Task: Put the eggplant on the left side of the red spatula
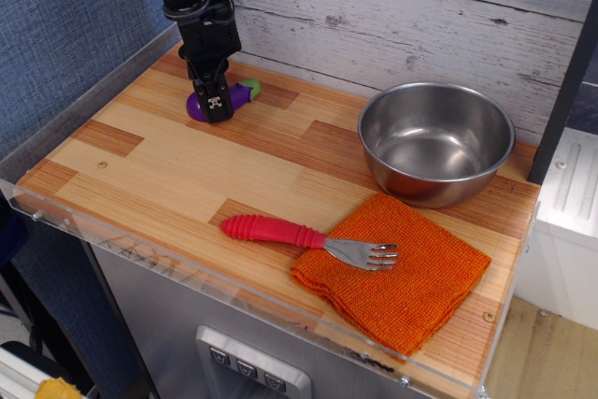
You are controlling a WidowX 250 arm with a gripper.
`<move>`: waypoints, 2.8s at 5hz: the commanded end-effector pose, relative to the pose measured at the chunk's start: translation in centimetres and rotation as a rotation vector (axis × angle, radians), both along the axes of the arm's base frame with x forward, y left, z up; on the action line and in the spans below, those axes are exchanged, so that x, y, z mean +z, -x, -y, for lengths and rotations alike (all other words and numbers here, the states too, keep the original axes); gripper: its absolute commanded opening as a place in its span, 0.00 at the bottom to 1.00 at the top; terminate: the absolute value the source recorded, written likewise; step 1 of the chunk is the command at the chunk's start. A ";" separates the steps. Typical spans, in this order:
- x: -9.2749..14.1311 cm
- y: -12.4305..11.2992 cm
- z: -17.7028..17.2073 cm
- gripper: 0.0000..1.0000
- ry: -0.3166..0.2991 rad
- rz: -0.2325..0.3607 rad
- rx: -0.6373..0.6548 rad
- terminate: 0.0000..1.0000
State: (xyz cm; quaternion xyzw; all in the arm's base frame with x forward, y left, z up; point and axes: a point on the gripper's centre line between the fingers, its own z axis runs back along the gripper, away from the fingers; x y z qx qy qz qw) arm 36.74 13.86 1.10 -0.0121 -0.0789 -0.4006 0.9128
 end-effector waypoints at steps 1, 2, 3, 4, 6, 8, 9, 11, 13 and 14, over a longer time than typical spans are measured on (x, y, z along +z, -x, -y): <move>7.0 -0.2 -0.8 0.00 -0.023 0.138 0.024 0.00; 8.8 0.5 0.3 0.00 -0.015 0.164 -0.001 0.00; 9.9 2.1 2.1 0.00 -0.007 0.180 -0.052 0.00; 10.5 4.0 3.9 0.00 0.003 0.187 -0.102 0.00; 10.1 7.5 6.4 0.00 -0.002 0.178 -0.197 0.00; 7.8 9.7 6.3 0.00 -0.026 0.136 -0.241 0.00; 5.9 10.1 5.7 0.00 -0.050 0.103 -0.247 0.00; 2.8 10.1 5.8 0.00 -0.080 0.051 -0.276 0.00; 0.1 10.3 6.2 0.00 -0.088 0.005 -0.284 0.00; -0.2 10.3 6.1 0.00 -0.092 0.001 -0.275 0.00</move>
